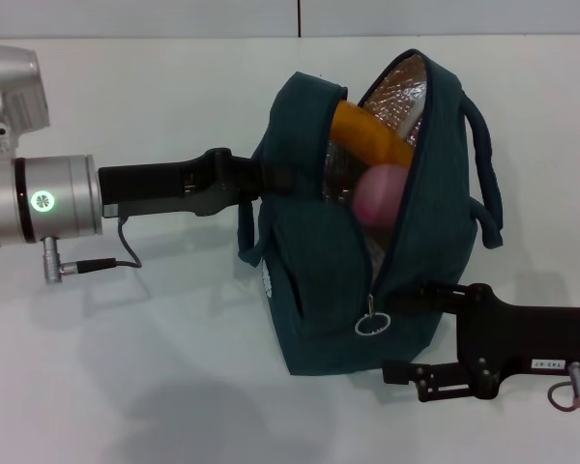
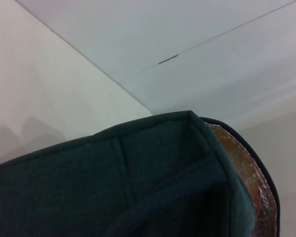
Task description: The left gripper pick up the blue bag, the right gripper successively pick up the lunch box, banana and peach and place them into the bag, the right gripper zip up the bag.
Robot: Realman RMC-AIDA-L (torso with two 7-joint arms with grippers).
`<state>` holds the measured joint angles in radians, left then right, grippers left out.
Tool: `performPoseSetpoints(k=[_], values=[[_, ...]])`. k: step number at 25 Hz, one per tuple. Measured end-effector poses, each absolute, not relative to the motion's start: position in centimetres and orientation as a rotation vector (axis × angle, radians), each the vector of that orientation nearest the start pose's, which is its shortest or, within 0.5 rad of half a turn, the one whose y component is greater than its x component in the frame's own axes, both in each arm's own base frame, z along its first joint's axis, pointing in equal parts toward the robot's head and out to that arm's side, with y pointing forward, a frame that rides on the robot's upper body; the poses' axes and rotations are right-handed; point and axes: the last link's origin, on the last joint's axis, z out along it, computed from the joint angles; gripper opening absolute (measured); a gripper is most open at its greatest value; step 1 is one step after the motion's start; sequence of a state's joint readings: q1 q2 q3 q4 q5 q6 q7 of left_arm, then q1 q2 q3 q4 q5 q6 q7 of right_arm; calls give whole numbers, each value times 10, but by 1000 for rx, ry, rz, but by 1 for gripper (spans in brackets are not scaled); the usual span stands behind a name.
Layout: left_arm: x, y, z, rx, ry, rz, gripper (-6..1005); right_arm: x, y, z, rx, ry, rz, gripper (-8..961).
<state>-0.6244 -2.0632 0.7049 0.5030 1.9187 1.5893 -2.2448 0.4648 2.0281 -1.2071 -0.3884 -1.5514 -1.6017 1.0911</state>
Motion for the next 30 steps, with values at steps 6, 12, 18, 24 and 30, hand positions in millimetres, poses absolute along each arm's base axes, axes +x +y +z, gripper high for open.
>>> performPoseSetpoints(k=[6,12,18,24,30], values=[[-230,340,-17,-2458,-1903,-981,32,256,273,-57,-2968,446,883,841],[-230,339,-17,-2456,-1904,-983,32,249,270,-66,-3022,420,870,829],[-231,339,-17,-2456,-1905,-982,32,251,270,-65,-3009,430,873,817],[-229,339,-17,-2461,-1902,-981,32,250,273,-66,-3001,427,864,806],[-230,339,-17,-2462,-1899,-980,32,249,275,-65,-2988,426,872,627]])
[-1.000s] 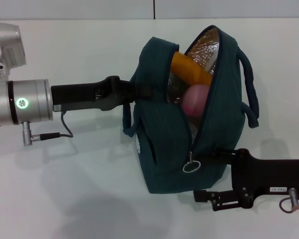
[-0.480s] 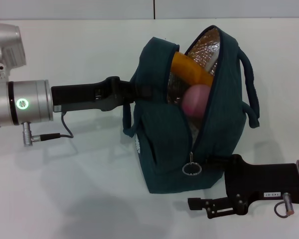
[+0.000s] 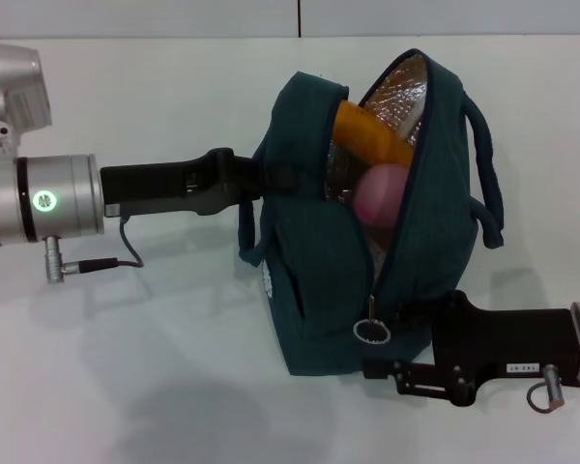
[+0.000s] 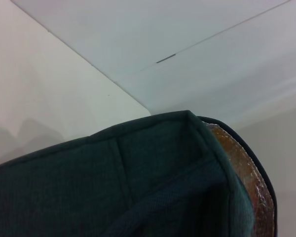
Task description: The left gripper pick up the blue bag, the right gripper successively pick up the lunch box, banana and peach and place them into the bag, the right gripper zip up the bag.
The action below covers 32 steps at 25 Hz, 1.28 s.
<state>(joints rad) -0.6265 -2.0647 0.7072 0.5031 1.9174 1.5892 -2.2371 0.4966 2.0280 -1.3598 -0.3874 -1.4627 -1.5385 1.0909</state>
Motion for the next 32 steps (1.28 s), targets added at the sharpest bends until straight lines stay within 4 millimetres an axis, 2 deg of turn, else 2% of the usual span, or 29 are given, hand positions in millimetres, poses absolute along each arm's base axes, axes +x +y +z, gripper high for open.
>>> performPoseSetpoints(k=[7,12,20,25,32], values=[[-229,339,-17,-2467,-1891,-979,32,250,277,-66,-2979,428,861,371],[-228,340,-17,-2476,-1878,-979,32,249,278,-65,-2971,430,865,142],[-228,340,-17,-2486,-1871,-980,32,249,278,-62,-2945,441,900,11],[-229,339,-16,-2481,-1873,-980,33,251,273,-54,-2930,459,967,8],[-231,339,-15,-2473,-1872,-985,33,267,261,-42,-2828,548,1038,11]])
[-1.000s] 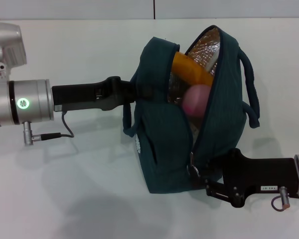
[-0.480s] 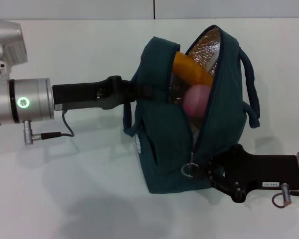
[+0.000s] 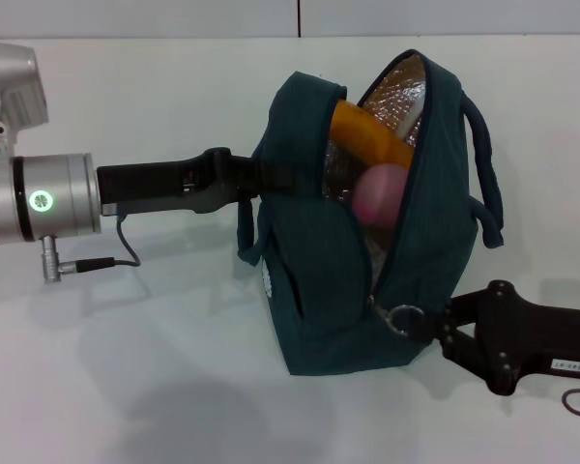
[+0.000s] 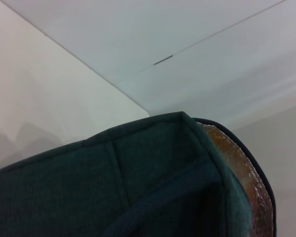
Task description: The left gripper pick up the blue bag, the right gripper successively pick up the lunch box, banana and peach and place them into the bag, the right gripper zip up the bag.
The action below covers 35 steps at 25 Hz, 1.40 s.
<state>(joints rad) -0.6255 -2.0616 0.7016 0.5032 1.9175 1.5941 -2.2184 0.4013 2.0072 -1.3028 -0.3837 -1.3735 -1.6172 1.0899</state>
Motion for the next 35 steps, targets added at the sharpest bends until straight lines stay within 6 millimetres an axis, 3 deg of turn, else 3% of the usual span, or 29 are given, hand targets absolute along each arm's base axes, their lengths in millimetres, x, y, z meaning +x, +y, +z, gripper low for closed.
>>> performPoseSetpoints(k=[5,23,29,35], values=[[-230,339,-16,-2474,-1871,-984,33,268,261,-38,-2795,553,1060,13],[-229,338,-18,-2520,-1780,-994,33,235,275,-19,-2586,373,1396,21],[-226,330,-14,-2546,-1647,-1146,33,234,276,-21,-2595,370,1394,23],[-228,317,-1,-2556,-1414,-1344,227,233,278,-19,-2570,369,1407,26]])
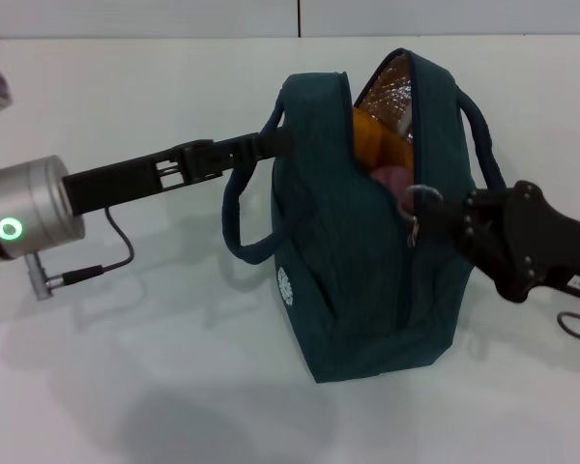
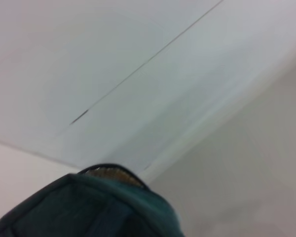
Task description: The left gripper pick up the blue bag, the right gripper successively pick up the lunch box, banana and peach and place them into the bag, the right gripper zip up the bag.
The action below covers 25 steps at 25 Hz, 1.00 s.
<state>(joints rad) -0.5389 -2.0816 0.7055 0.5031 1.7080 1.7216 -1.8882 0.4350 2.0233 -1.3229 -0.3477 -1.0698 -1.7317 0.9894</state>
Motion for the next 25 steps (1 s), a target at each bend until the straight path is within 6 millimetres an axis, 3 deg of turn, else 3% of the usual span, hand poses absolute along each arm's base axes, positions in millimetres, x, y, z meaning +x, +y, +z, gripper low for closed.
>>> performPoseSetpoints(k=[10,21,25], values=[[-237,288,7,-2613,-1153,-1446,630,218,298,-6,-2438,342,1507,30],[-259,262,6,-2554,-930,-1452,834,170,329,-31,-2638,269,1444,35],[-270,262,6,-2473,-858,-1399,823,156,337,-36,-2671,233,1428,37]])
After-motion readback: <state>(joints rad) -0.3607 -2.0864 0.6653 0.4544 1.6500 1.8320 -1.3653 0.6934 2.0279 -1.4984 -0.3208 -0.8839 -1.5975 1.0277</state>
